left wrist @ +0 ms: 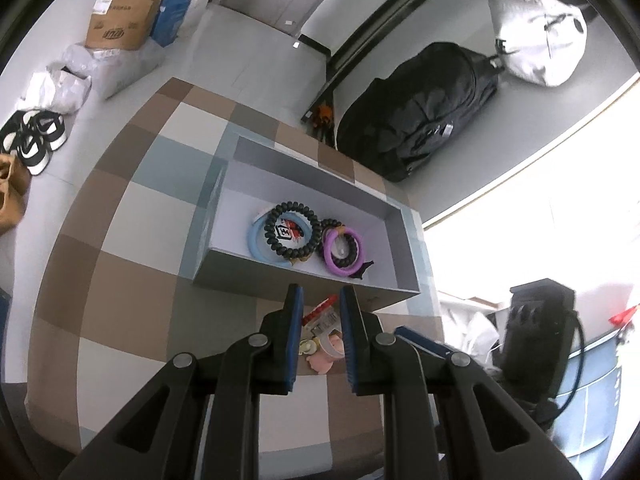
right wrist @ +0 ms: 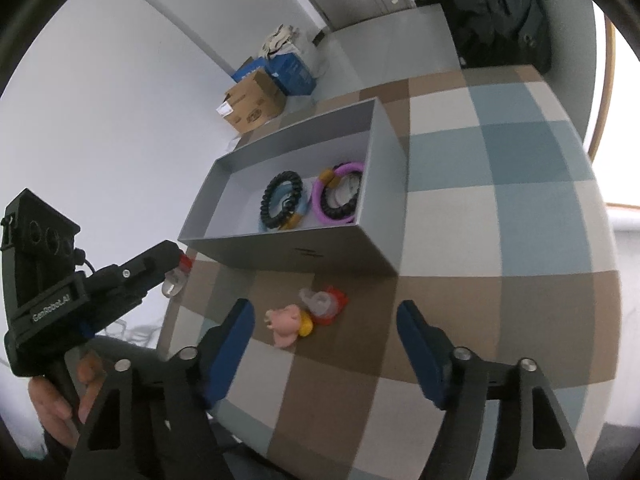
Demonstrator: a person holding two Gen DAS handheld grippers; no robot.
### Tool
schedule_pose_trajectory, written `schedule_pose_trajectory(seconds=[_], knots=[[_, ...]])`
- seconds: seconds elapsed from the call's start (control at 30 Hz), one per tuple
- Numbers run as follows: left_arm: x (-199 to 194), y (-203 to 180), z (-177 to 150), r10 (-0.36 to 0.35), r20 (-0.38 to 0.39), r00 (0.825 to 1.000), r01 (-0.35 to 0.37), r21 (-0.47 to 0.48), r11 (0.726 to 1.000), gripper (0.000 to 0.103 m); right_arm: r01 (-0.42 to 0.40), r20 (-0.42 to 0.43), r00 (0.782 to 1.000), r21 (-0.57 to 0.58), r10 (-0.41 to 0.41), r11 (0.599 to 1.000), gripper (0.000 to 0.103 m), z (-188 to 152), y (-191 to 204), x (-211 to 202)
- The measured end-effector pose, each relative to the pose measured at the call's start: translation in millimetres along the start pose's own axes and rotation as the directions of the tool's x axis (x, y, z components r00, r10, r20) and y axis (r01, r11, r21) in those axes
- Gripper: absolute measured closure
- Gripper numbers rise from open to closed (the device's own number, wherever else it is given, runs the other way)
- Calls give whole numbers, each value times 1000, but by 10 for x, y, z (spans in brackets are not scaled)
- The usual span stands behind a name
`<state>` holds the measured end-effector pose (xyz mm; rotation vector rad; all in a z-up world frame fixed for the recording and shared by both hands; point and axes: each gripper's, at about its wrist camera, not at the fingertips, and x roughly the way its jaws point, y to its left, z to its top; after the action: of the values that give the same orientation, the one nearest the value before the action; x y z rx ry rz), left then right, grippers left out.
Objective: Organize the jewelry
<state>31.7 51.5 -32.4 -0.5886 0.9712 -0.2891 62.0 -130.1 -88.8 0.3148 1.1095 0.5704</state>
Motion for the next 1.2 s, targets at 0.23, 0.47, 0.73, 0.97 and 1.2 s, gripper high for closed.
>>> schedule_pose_trajectory(seconds=[0.23,0.47,0.73,0.97,1.2], knots=[[-58,-3,12,-11,20,1000,10,5,1000,89,18,-25,1000,2,-18,1000,50,13,67,151],[-92,85,21,-18,13,1000,18,-18,1000,89,39,-45,998,3,-39,999,60,29,114,251],[-94,79,20,-12,10,1000,12,-5,1000,89,62,-43,997,-1,-62,998,75,67,135,305],[-98,72,11,-7,12,1000,7,0,1000,89,51,-36,998,3,-51,999,83,86,126,322],[-84,58,8,-5,12,1000,5,-1,1000,89,38,-20,999,3,-38,999,85,106,142,280]])
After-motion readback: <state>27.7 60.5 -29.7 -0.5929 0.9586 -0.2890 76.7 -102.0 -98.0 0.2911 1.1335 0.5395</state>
